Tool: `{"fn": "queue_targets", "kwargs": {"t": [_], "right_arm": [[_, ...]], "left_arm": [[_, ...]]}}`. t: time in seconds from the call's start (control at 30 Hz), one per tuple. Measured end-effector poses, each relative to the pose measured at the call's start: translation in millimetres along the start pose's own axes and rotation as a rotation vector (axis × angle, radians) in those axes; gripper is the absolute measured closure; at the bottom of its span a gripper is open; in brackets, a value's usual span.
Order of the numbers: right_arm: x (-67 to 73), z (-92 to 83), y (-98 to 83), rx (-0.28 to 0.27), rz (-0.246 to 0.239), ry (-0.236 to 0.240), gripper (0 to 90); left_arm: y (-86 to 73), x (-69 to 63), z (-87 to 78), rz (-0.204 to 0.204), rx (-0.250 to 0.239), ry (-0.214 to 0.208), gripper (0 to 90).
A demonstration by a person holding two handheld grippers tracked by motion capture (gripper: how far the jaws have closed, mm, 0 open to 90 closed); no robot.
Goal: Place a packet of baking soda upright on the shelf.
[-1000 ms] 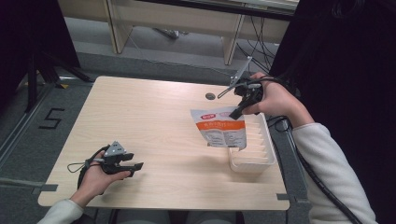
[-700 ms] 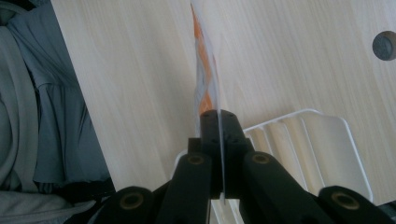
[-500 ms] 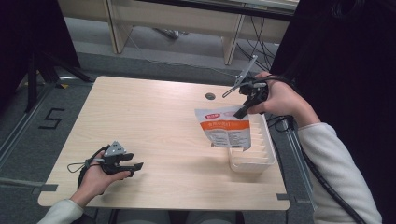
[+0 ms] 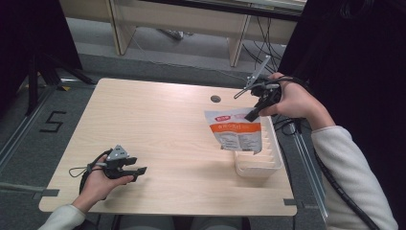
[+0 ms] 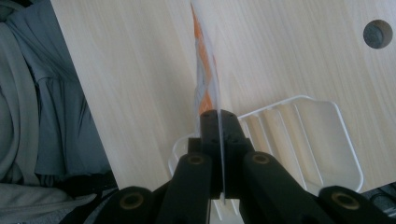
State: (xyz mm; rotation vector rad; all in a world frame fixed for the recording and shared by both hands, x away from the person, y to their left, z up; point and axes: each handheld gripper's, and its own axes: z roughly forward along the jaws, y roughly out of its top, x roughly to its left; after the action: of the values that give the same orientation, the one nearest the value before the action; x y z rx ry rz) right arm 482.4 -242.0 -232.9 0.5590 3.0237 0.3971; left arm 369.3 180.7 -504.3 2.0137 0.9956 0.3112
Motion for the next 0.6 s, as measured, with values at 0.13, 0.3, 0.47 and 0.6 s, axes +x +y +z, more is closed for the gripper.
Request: {"fn": "queue_targets", "kwargs": {"t": [0.13, 0.3, 0.47, 0.6], "right_arm": [[-1.8, -1.9, -3.8, 0.006, 0.002, 0.005, 90.0], [-2.8, -3.7, -7.1, 0.004, 0.008, -0.007, 90.0], [-4.0, -4.9, -10.5, 0.011, 0.012, -0.001, 90.0], [-5.3, -4.6, -13.2, 0.011, 0.012, -0.002, 90.0]], "left_arm": [[-0.2, -1.5, 1.2, -0.018, -0.021, 0.001, 40.9], [0.0, 0.3, -0.4, 0.010, -0.001, 0.001, 40.8], [0.0, 0.1, -0.3, 0.007, 0.000, 0.001, 40.8], [-0.1, 0.1, -0.4, 0.006, 0.000, 0.002, 40.8]]}}
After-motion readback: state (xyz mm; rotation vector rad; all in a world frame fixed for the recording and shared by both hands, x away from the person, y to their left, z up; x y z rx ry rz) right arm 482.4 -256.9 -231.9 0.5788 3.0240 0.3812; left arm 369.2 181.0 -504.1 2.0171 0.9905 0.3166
